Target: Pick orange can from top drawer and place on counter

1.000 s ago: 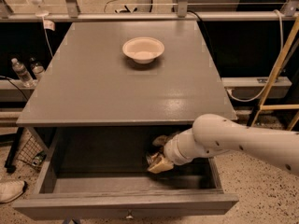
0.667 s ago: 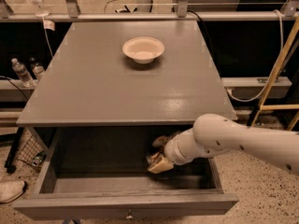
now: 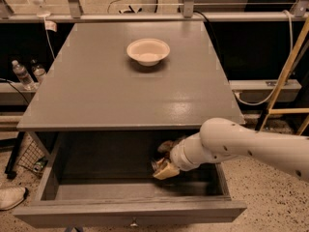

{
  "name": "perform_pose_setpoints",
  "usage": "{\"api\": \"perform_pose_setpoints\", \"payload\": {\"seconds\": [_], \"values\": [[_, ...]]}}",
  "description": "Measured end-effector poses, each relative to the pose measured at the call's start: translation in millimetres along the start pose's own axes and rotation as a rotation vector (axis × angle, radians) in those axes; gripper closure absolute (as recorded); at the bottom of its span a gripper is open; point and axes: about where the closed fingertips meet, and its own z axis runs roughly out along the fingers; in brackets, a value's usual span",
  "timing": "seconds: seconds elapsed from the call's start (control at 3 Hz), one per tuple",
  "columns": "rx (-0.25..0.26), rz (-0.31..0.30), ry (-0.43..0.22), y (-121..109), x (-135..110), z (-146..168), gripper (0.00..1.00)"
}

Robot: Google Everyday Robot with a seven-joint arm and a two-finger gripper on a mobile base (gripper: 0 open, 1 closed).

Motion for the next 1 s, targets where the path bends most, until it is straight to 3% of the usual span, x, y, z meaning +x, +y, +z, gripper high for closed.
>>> {"api": "perform_pose_setpoints", "payload": {"seconds": [0.33,0.67,1.0], "values": [[0.0,0.0,0.0,0.0,-0.1,-0.1,0.82],[0.0,0.0,0.0,0.0,-0.2,-0.3,0.51],[0.0,0.0,0.0,0.0,-0.3,-0.4,0.28]]}}
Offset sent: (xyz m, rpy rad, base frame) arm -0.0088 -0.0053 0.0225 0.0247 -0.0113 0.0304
